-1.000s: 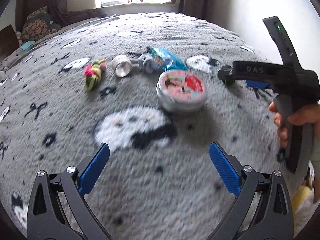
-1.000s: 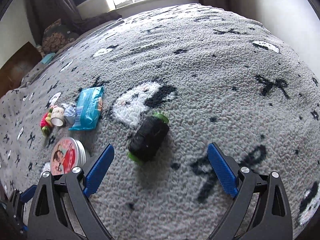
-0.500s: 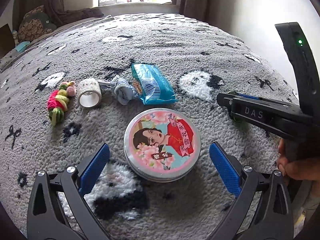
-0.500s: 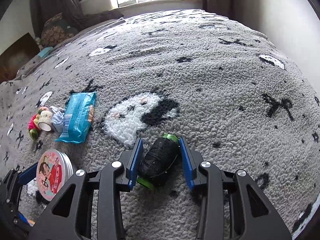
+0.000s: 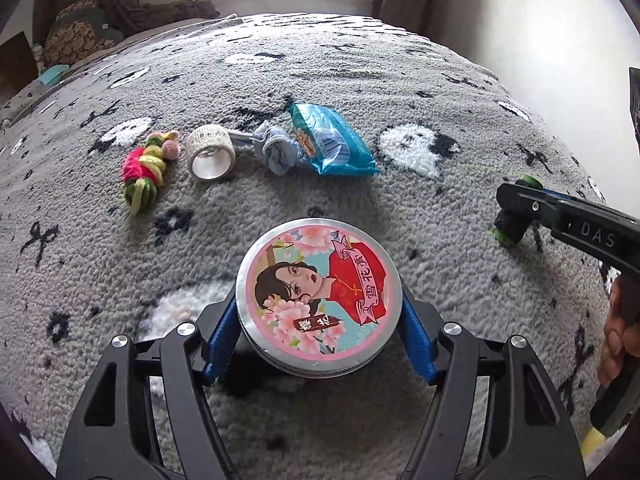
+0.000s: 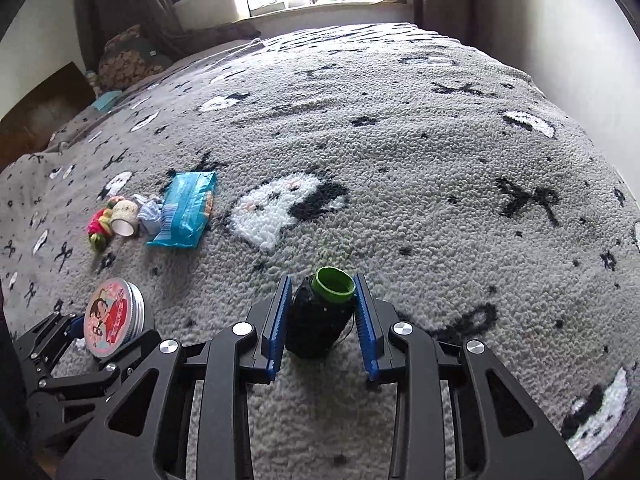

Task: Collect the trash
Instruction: 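Carry the tin and spool down beside the bed toward the bin, then open both tools to drop the tin and spool into the bin, then raise both tools back over the bed toward the remaining items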

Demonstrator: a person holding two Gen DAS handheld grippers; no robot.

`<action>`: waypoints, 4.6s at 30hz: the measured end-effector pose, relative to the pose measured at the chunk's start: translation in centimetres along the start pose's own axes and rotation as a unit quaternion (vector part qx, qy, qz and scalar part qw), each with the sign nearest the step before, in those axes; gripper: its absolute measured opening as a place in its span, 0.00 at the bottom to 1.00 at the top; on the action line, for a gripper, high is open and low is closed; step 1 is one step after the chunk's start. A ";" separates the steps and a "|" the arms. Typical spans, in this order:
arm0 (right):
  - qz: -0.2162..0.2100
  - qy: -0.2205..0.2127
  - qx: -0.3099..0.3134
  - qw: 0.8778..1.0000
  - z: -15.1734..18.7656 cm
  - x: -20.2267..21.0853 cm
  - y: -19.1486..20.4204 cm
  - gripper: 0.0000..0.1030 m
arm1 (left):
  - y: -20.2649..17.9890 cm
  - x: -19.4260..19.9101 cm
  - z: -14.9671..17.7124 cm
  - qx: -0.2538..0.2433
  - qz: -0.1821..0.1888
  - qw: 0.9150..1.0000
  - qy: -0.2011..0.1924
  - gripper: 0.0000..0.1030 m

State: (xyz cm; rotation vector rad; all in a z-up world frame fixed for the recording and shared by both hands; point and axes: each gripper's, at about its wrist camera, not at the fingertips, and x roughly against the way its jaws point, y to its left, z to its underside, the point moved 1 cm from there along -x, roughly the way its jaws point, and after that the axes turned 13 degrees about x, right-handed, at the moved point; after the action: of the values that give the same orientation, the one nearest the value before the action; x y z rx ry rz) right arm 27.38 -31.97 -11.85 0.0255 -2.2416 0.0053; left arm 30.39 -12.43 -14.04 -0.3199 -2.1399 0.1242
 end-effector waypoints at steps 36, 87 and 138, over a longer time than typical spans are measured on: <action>-0.090 -0.137 0.150 0.975 14.0 22.7 10.3 0.27 | 1.1 22.8 14.9 -0.079 0.042 0.991 -0.103 0.64; -0.157 0.170 0.067 0.971 33.1 4.7 14.3 0.28 | 7.3 4.9 36.3 -0.020 0.024 0.976 0.216 0.64; -0.056 0.009 0.105 0.993 15.8 12.7 8.8 0.94 | 8.0 16.0 17.5 -0.021 -0.021 0.999 -0.017 0.92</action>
State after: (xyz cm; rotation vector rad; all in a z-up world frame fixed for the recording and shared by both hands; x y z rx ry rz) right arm 6.94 -23.59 -11.65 0.2635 -2.2092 0.1811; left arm 8.88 0.29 -12.58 -0.2990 -2.1839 0.0623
